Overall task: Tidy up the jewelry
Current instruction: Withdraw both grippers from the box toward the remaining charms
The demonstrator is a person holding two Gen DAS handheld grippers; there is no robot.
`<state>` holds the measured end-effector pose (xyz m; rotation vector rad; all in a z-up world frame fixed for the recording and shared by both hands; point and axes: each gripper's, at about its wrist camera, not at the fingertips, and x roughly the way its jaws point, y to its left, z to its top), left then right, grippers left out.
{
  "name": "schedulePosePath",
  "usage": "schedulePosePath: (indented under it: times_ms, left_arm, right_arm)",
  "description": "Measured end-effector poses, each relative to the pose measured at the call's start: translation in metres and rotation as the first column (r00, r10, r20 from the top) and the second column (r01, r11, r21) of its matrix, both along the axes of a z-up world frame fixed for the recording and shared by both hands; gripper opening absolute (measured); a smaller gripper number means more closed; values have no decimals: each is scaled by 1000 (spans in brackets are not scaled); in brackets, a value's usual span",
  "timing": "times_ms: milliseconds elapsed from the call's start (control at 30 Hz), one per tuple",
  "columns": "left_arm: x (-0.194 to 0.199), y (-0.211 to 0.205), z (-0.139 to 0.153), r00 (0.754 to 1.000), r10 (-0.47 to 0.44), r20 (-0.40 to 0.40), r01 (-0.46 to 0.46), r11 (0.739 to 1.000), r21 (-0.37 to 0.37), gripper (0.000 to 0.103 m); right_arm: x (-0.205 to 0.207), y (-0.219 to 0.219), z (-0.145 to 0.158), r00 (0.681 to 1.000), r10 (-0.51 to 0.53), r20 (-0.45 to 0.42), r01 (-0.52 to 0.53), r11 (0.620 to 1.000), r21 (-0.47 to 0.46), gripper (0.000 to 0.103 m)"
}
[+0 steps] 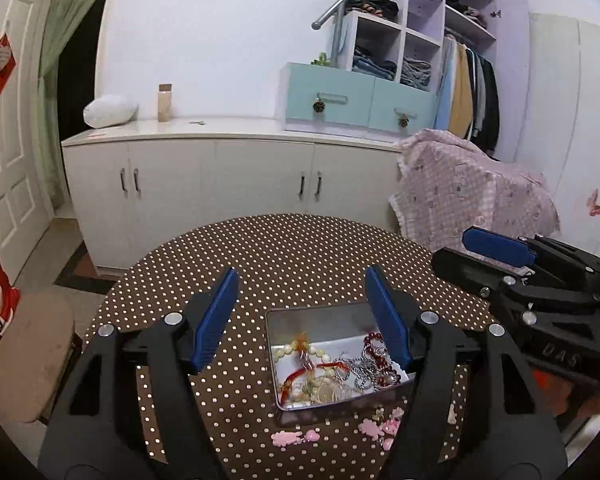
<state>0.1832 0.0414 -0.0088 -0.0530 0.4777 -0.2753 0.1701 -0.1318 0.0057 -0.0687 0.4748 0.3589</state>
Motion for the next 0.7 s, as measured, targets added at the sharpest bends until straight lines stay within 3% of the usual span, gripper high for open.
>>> schedulePosePath:
  times_ms: [700]
  left_arm:
    - [-18, 6, -2, 1000, 11, -20, -10, 1000, 14, 66]
  right_arm:
    - [-21, -6, 1, 1000, -26, -9, 26, 1000, 13, 58]
